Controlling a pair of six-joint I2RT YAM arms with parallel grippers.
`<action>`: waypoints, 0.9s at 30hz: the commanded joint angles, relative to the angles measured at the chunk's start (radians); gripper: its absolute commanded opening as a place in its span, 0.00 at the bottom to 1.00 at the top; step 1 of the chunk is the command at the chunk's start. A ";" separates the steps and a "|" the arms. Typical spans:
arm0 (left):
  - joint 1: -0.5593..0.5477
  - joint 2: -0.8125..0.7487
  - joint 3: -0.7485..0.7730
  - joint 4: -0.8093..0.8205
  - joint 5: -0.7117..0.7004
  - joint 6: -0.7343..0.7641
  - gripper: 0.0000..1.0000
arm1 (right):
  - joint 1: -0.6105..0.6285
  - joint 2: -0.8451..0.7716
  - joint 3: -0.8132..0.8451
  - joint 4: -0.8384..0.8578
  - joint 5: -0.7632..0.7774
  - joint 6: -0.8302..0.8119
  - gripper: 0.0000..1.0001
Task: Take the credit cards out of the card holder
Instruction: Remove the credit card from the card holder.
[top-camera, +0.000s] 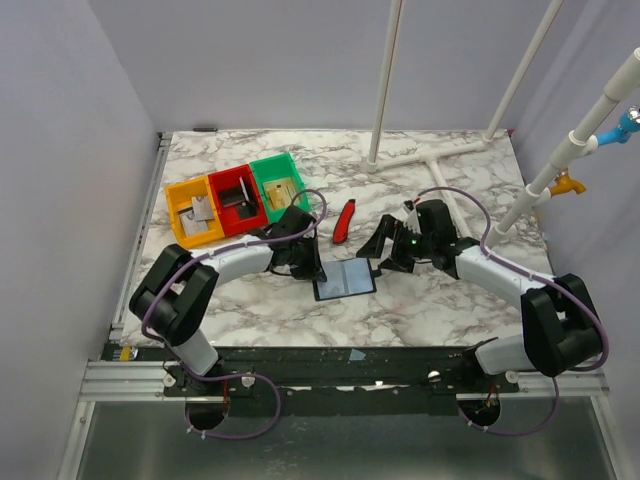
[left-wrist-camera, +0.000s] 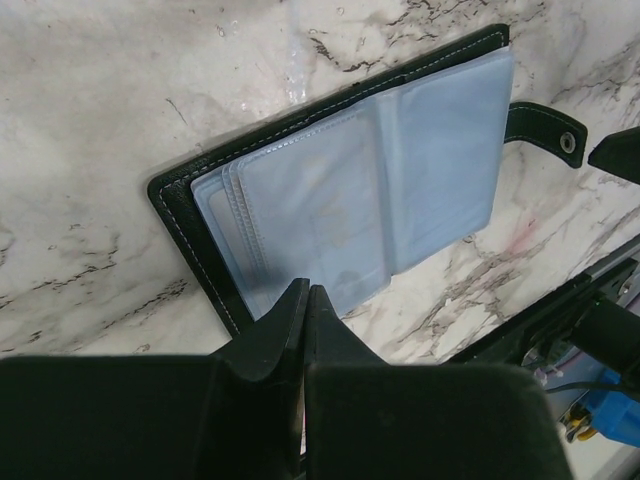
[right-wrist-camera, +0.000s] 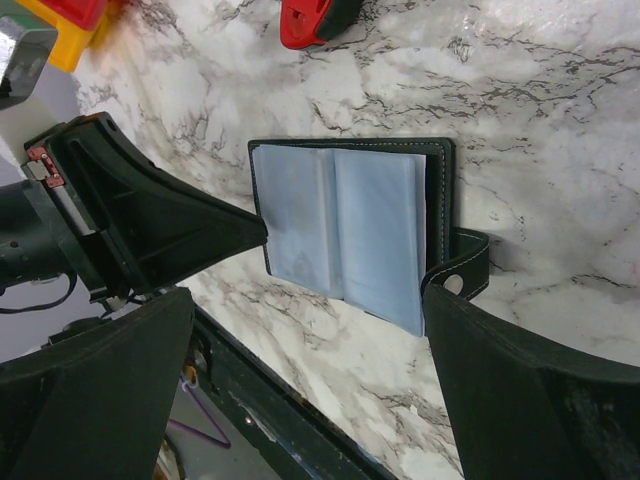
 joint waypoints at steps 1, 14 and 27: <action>-0.012 0.026 0.004 0.017 -0.009 -0.007 0.00 | 0.013 0.016 -0.003 0.027 0.023 0.005 1.00; -0.028 0.076 0.044 0.009 -0.015 -0.006 0.00 | 0.037 0.031 0.004 0.030 0.028 0.005 1.00; -0.049 0.134 0.096 0.017 0.003 -0.015 0.00 | 0.069 0.076 0.011 0.050 0.040 0.006 0.99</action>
